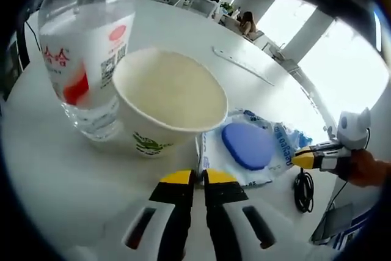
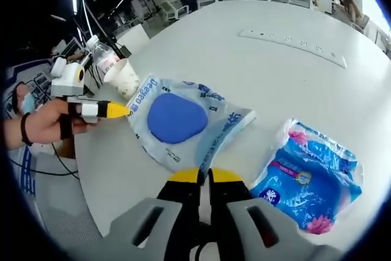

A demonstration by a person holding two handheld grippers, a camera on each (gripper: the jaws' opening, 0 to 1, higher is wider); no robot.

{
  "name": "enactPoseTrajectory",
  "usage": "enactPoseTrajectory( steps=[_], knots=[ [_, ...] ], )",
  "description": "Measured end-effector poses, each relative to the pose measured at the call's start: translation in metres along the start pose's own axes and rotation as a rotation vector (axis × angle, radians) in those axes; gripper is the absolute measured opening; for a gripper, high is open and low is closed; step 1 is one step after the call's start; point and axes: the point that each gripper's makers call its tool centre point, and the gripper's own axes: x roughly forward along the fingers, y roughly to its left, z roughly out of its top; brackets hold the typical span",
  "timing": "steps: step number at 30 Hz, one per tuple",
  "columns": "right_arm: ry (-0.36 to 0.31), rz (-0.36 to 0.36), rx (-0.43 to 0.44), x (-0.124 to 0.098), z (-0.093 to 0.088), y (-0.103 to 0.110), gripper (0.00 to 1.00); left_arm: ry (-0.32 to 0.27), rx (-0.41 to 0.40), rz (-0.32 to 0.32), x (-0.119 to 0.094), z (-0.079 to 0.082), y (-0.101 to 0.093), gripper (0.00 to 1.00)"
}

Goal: Arrange the tabletop items into an orderly group along one side of the table until the central work area is clear of visible clutter.

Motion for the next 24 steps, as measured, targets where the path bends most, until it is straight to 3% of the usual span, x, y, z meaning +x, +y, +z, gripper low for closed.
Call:
enactPoseTrajectory(
  steps=[10, 24],
  knots=[
    [0.001, -0.005, 0.001, -0.001, 0.002, -0.001, 0.04, 0.005, -0.009, 0.009, -0.003, 0.0, 0.006, 0.1],
    [-0.009, -0.012, -0.014, -0.011, 0.002, -0.002, 0.06, -0.004, 0.009, 0.013, -0.017, 0.0, 0.012, 0.1]
  ],
)
